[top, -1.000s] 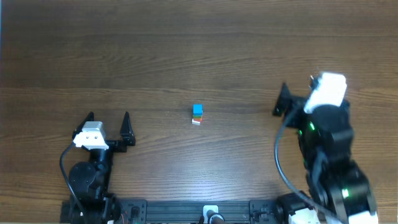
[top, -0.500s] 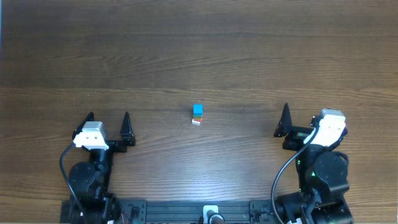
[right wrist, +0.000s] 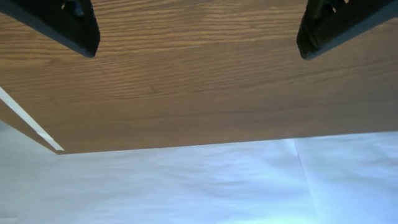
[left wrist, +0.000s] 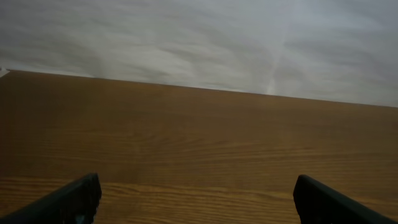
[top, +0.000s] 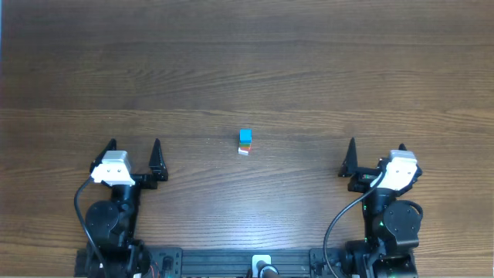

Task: Stack Cubes

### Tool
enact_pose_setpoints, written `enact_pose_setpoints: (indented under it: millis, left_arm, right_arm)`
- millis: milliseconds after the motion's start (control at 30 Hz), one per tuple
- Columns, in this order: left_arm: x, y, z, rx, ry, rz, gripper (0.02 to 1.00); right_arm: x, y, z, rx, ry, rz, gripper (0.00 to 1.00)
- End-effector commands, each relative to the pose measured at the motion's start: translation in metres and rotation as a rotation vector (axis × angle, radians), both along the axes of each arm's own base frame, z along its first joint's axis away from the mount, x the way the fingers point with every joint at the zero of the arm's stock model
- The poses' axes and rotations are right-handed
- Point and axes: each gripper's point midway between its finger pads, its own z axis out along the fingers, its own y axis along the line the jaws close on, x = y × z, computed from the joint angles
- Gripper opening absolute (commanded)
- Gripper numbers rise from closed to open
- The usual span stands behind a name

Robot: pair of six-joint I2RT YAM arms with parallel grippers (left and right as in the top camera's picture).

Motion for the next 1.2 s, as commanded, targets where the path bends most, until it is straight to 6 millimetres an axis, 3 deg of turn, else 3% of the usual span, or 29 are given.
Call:
enact_pose_setpoints:
  millis: [33,1200]
  left_arm:
    - [0.0,-0.003,-0.001,0.014,0.0,-0.013,1.0]
    - [0.0,-0.003,-0.001,0.014,0.0,-0.013,1.0]
  right_arm:
    - [0.002,0.005,-0.005,-0.033,-0.008,0.055,0.991]
    - [0.017,0.005,-0.045,-0.041,-0.048,0.053,0.993]
